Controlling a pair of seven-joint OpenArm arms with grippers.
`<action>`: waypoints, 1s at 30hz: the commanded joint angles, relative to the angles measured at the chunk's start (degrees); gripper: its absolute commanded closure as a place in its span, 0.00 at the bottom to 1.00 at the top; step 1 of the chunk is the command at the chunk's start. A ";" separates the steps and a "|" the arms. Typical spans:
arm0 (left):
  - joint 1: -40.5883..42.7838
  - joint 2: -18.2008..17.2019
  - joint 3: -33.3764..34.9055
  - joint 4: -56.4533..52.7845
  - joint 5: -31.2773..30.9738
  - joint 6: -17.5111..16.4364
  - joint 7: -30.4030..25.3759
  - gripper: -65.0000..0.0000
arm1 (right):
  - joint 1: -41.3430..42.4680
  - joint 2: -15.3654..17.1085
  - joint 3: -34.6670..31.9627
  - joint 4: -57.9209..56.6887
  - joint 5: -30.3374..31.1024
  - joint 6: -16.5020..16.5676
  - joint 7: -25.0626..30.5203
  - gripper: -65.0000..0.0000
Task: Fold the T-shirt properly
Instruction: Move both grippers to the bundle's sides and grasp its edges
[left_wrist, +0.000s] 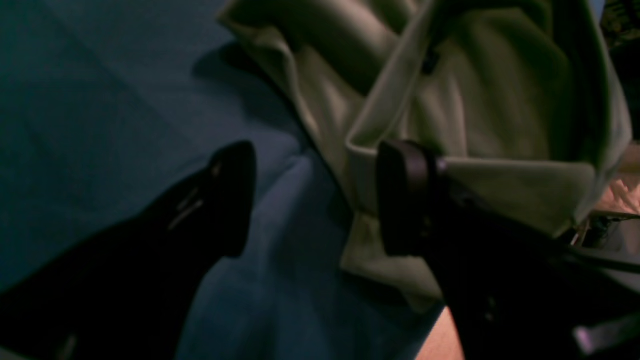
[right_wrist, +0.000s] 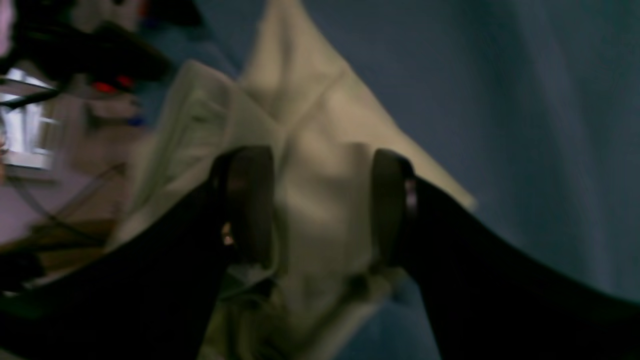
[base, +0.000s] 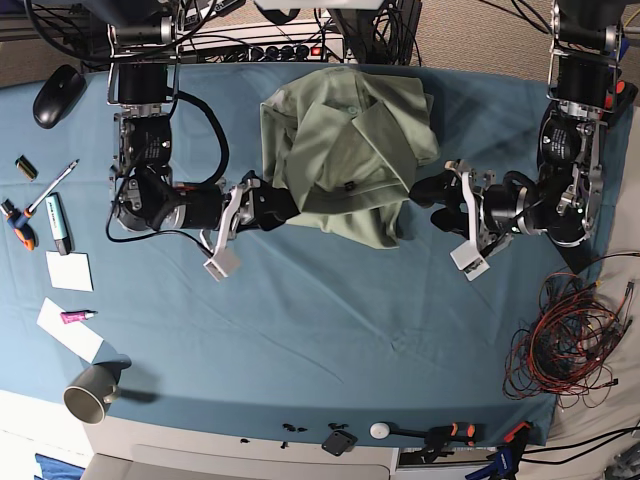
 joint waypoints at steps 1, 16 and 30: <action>-1.07 -0.66 -0.28 0.85 -1.42 -0.17 -0.85 0.41 | 1.44 0.92 0.44 0.87 3.02 0.08 0.97 0.51; -1.07 -0.66 -0.28 0.85 -1.42 -0.17 -0.87 0.41 | 1.27 1.42 7.10 0.85 13.22 0.08 0.97 0.51; -1.09 -0.63 -0.28 0.85 -1.42 -0.17 -0.92 0.41 | -3.08 1.44 4.83 0.85 16.62 0.08 0.97 0.51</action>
